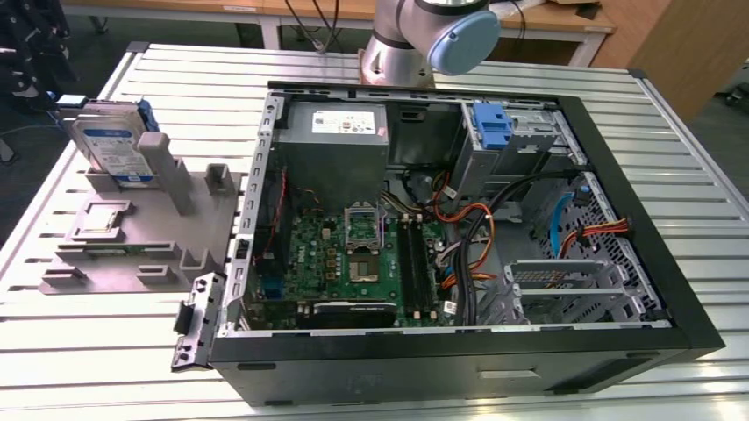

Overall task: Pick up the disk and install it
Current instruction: 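Pick up the disk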

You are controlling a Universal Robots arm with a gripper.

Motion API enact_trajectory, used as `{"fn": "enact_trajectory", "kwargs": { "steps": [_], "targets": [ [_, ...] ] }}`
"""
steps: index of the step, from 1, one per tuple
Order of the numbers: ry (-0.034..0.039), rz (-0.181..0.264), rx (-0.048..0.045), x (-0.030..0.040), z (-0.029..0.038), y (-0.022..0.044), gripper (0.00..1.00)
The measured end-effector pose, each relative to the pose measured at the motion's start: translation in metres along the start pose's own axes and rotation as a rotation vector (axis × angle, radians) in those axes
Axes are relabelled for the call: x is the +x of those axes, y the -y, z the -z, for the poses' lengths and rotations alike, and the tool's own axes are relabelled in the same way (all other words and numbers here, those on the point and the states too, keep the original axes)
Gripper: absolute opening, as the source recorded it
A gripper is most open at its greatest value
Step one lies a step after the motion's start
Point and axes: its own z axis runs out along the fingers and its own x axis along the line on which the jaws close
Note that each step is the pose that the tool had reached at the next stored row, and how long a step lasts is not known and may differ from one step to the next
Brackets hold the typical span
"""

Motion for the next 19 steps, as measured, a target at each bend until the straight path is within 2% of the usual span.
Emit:
{"fn": "enact_trajectory", "kwargs": {
  "steps": [7, 8, 12, 19],
  "targets": [
    [0.0, 0.0, 0.0, 0.0, 0.0, 0.0, 0.59],
    [0.0021, 0.0, -0.0002, -0.0011, -0.0026, 0.0002, 0.59],
    [0.0057, 0.0, -0.0002, -0.0024, -0.0051, 0.0001, 0.59],
    [0.0067, 0.0, -0.0003, -0.0031, -0.0072, 0.0001, 0.59]
  ]
}}
